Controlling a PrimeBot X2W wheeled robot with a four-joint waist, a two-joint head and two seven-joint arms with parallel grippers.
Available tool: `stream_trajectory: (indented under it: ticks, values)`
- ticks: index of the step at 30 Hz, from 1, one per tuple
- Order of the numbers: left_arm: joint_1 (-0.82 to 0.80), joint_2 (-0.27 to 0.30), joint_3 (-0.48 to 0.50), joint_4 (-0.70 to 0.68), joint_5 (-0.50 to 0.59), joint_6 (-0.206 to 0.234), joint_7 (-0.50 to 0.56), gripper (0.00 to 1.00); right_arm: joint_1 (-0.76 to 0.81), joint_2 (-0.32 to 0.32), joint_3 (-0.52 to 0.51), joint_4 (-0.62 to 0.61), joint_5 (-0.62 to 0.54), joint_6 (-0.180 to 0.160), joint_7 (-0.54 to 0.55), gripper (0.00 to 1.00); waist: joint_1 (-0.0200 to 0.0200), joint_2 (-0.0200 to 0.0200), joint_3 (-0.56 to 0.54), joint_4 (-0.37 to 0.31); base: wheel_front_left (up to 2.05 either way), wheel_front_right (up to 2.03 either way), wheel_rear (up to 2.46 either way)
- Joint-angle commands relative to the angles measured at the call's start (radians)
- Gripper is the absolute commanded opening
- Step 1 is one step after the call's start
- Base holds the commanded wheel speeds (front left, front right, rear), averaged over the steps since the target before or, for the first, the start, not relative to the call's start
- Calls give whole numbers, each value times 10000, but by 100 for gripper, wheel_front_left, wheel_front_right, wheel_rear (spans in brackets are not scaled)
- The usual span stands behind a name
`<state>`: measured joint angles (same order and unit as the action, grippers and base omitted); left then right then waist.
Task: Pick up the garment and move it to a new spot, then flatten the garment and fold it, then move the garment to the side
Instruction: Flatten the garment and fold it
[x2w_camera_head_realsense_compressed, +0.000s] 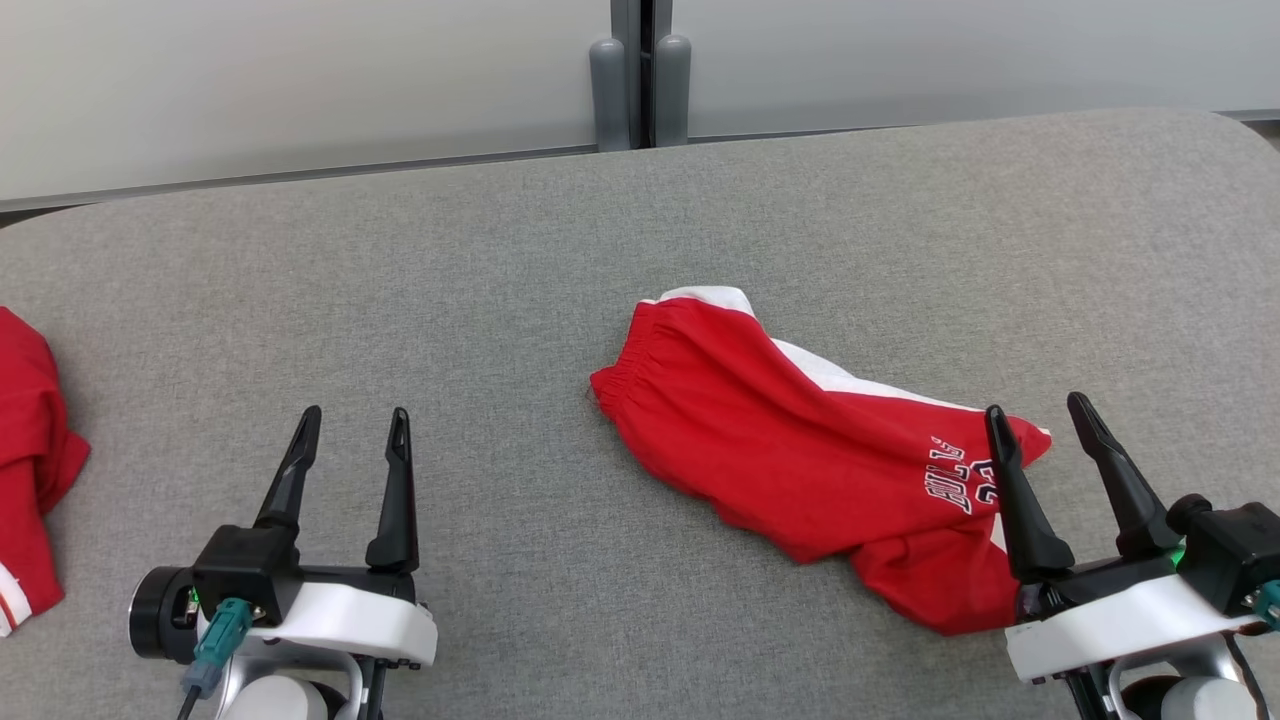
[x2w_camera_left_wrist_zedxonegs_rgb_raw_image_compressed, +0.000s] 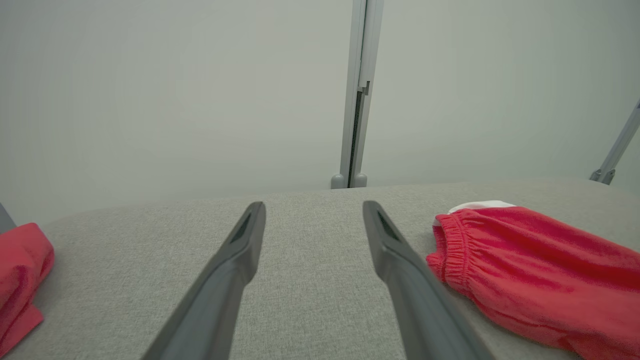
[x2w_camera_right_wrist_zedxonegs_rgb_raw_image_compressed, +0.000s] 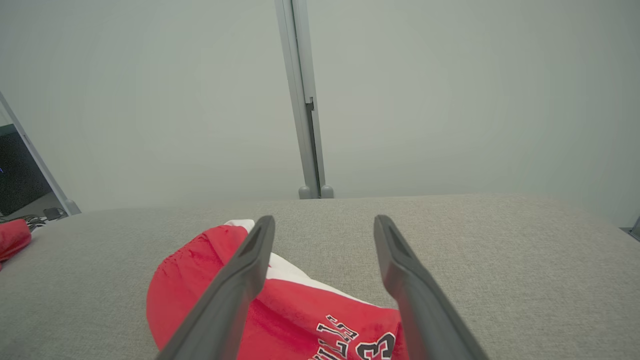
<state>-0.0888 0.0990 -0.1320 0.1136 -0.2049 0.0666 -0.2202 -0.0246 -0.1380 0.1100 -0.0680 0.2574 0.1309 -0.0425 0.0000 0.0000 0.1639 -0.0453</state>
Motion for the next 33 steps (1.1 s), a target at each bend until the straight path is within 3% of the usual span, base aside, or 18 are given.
stream_trajectory:
  ticks: [1,6,12,17,24,25,26,27,33]
  values:
    - [13,63,-20,-35,-36,29,22,100,50,2,-7,0,54,-3,37,100,0,0,1,2,0,0,0]
    - [-422,26,-331,-47,-8,-191,179,100,-11,44,-27,36,102,-3,71,100,0,0,94,46,0,0,0]
    - [-1577,-158,-1371,327,15,-876,822,100,-269,73,113,52,184,-3,93,100,0,0,511,-99,0,0,0]
    - [-2521,-326,-2410,1264,-179,-1381,1741,100,-503,113,256,212,241,-3,13,100,0,0,883,-526,0,0,0]
    - [-3252,-417,-3410,2905,-568,-1658,2947,100,-668,250,279,508,397,-3,-153,100,0,0,1293,-1025,0,0,0]
    - [-3289,-424,-3474,3076,-616,-1669,3078,68,-694,261,268,551,404,-3,-188,100,0,0,1327,-1063,0,0,0]
    - [-3332,-426,-3519,3228,-659,-1672,3221,25,-711,277,247,587,410,-3,-219,100,0,0,1356,-1087,0,0,0]
    - [-3352,-428,-3540,3343,-701,-1654,3332,0,-729,285,236,620,403,-3,-233,100,0,0,1382,-1095,0,0,0]
    - [-2937,-221,-3816,3643,-496,-1503,3482,0,-801,332,138,723,459,-3,-326,100,0,0,1431,-939,0,0,0]
